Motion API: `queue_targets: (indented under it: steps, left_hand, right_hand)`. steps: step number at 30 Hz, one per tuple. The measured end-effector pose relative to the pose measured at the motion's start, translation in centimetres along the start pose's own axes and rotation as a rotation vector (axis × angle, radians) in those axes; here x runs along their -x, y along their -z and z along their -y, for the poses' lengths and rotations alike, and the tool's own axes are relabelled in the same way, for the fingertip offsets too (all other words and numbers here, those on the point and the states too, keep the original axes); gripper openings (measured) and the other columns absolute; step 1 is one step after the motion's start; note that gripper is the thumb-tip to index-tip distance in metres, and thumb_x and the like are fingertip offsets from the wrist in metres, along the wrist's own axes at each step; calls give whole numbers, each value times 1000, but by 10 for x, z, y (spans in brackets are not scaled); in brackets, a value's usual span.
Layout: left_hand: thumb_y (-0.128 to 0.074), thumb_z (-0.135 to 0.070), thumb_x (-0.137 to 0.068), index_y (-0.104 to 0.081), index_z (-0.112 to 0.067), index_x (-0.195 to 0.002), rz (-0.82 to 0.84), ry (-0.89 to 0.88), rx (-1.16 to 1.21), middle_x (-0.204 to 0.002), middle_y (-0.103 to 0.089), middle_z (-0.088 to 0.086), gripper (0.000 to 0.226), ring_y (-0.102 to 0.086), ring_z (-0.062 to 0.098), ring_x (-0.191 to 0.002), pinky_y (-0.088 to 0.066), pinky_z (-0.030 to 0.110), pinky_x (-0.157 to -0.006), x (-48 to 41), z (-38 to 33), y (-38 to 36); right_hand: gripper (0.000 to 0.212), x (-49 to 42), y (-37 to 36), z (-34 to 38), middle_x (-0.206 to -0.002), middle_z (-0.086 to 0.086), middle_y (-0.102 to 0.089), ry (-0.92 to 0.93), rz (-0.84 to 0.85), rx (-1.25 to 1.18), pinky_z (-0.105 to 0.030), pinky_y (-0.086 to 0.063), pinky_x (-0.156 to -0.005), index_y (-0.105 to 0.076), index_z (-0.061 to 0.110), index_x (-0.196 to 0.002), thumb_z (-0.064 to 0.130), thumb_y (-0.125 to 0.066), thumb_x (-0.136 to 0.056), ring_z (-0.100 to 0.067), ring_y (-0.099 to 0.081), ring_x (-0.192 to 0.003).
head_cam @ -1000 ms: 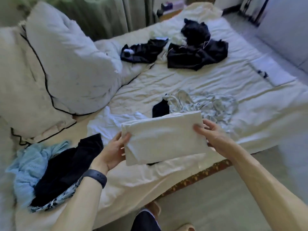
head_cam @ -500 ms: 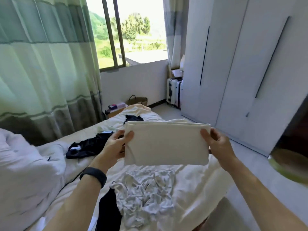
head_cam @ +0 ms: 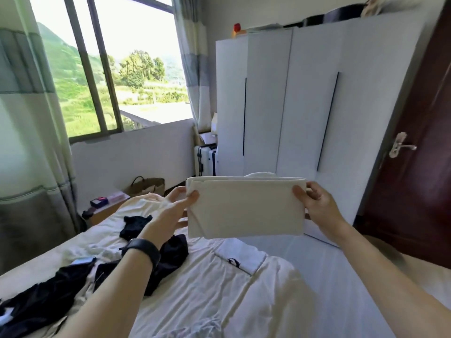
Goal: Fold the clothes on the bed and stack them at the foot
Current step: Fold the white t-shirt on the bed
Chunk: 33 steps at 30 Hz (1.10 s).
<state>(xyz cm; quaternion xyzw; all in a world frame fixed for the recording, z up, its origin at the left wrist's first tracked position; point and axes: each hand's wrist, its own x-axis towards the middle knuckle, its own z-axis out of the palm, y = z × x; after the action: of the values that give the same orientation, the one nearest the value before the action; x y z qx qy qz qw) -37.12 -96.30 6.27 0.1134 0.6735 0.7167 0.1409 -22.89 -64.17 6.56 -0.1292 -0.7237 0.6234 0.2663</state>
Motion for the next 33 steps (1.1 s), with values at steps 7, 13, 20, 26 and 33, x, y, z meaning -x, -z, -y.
queue_targets:
  steps: [7,13,20,26,33]
  left_hand:
    - [-71,-30,-93,-62,-19,-124,34,73,-63,-119,-69,15,35,-68,36,-108,-56,53,-93,-83,15,-25]
    - [-69,-32,-94,-60,-19,-124,11,208,-115,-113,-70,9,34,-70,26,-97,-57,36,-69,-152,99,-38]
    - [-68,-32,-95,-65,-22,-110,-77,608,-221,-102,-71,2,19,-67,19,-86,-52,34,-77,-239,256,-60]
    - [-66,-29,-96,-65,-16,-115,-86,793,-380,-105,-70,13,23,-66,23,-86,-54,36,-75,-332,341,-75]
    - [-67,-37,-95,-67,-27,-116,-27,702,-514,-107,-72,8,23,-69,25,-93,-54,40,-82,-494,372,-86]
  right_hand:
    - [10,-64,3,-39,-94,1,-75,-106,-40,8,-39,-62,-67,-69,23,-97,32,-68,-98,-16,-72,-83]
    - [9,-94,-7,-152,-98,2,-76,-327,-80,-21,-35,-60,-63,-71,26,-102,33,-66,-99,-18,-74,-85]
    - [10,-123,-25,-352,-107,-7,-75,-784,-40,-26,-54,-59,-83,-68,21,-97,31,-67,-99,-33,-73,-95]
    - [15,-159,-43,-478,-102,-23,-73,-979,-108,-77,-44,-56,-75,-64,5,-107,19,-64,-100,-30,-71,-81]
    - [9,-242,-94,-557,-100,-19,-74,-939,-264,-177,-60,-56,-88,-67,13,-101,21,-63,-101,-42,-70,-98]
